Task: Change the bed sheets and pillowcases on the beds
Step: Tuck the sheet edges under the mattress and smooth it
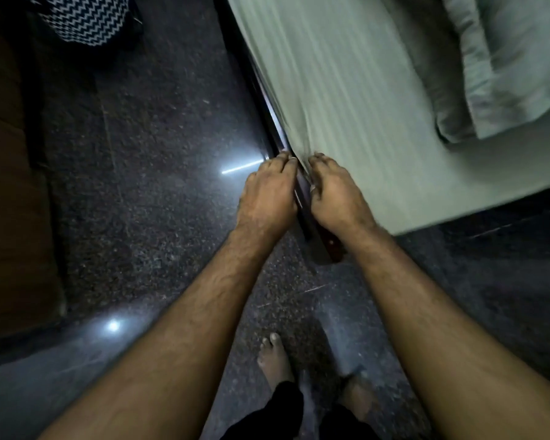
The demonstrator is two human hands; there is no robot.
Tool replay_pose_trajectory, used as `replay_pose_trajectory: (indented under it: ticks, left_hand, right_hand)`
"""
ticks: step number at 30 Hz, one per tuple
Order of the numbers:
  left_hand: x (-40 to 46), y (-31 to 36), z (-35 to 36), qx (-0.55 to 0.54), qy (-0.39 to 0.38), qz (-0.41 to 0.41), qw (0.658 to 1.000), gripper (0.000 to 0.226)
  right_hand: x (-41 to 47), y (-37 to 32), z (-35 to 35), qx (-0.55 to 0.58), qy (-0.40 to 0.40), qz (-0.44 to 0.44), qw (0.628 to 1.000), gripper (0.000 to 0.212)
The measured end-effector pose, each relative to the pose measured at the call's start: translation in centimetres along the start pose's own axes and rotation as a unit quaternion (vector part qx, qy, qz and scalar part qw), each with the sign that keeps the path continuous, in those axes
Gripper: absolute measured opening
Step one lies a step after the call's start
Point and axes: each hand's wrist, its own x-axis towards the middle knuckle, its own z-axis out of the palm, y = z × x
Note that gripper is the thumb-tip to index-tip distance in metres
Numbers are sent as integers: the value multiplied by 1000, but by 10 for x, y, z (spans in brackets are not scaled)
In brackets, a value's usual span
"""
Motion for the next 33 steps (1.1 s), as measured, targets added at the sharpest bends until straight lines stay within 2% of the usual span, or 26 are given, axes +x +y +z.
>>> replay_pose_trajectory:
  ticks: [3,8,11,14,17,23,28,33]
  left_hand:
    - [28,-25,-5,17,-19,39,999,55]
    - [82,-49,-15,31,-55,119,991,55]
    - [114,-71,-17,42,-82,176,980,73]
    - [138,-87,-19,65,-104,240,963,57]
    - [151,-95,-30,82,-126,295,944,40]
    - [157,-115,-39,137,-179,359,906,63]
    - [173,-123,-33,137,-158,430,878,58]
    - [175,-130,-35,139,-161,448,868,68]
  right_hand:
    - [30,-12,11,-40,15,-5,999,59]
    - [56,-35,34,10,46,16,999,62]
    - [61,-53,53,17,96,71,993,65]
    - [57,-66,67,-52,110,129,984,74]
    - [53,-79,73,-68,109,183,975,77]
    - [58,-100,76,-108,91,305,942,70]
    - [55,-108,89,-125,100,365,917,77]
    - [66,-120,99,-112,109,413,897,79]
